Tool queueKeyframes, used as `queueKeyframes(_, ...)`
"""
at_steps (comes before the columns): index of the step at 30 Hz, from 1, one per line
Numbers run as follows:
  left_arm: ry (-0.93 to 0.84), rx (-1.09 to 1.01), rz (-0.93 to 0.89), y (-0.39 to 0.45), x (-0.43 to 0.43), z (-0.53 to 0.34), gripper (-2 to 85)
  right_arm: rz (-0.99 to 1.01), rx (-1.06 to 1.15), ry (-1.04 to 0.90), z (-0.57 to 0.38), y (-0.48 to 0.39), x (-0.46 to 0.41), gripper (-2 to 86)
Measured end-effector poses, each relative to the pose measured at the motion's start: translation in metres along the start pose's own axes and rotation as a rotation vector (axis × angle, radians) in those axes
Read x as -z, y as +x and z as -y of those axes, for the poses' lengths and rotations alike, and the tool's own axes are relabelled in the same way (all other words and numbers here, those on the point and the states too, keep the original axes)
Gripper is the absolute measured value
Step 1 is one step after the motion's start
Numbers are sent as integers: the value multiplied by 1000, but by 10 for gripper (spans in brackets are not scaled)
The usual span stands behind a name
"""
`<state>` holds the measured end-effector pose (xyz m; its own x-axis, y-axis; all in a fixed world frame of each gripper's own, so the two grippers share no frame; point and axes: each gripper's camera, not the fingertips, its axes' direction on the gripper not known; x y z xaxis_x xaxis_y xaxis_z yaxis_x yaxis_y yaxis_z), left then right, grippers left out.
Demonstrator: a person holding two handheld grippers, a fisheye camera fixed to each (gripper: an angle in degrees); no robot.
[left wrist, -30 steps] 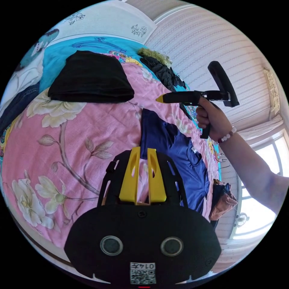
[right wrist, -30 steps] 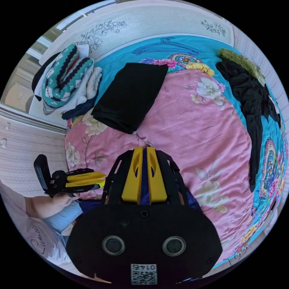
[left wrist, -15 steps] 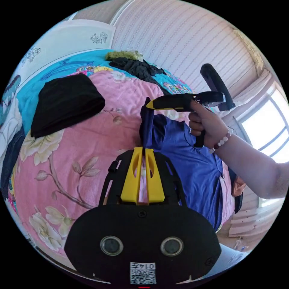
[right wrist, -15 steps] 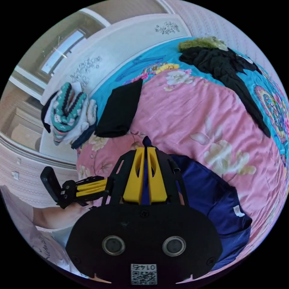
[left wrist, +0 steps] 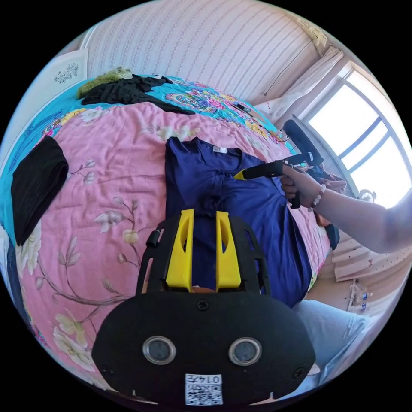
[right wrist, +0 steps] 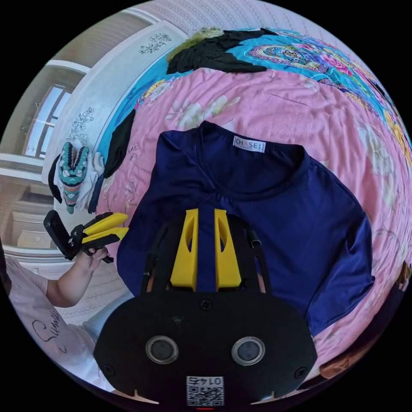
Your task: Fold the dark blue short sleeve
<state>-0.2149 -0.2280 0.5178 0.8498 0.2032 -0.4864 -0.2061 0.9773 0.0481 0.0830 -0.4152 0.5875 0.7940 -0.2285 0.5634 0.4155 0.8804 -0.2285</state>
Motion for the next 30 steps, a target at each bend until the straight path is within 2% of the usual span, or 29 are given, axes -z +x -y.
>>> queueKeyframes(5, -28, -67, -30, 36, -22, 31, 71, -1, -57, 113, -54, 25, 36, 56)
queueKeyframes(8, -61, -208, -92, 80, -42, 61, 63, -91, -223, 262, -125, 58, 71, 55)
queueKeyframes(10, -113, -330, -120, 122, -65, 91, 51, -193, -421, 374, -191, 91, 98, 56)
queueKeyframes(13, -146, -439, -211, 180, -99, 135, 36, -174, -633, 459, -263, 135, 119, 61)
queueKeyframes(16, -186, -528, -275, 248, -144, 182, 31, -179, -745, 465, -306, 170, 126, 71)
queueKeyframes(23, -320, -743, -301, 410, -253, 251, 47, -64, -724, 370, -334, 215, 108, 82)
queueKeyframes(27, -381, -883, -168, 485, -313, 261, 52, -106, -661, 365, -351, 217, 114, 65)
queueKeyframes(30, -407, -902, -79, 515, -345, 261, 63, -114, -634, 364, -363, 219, 115, 41)
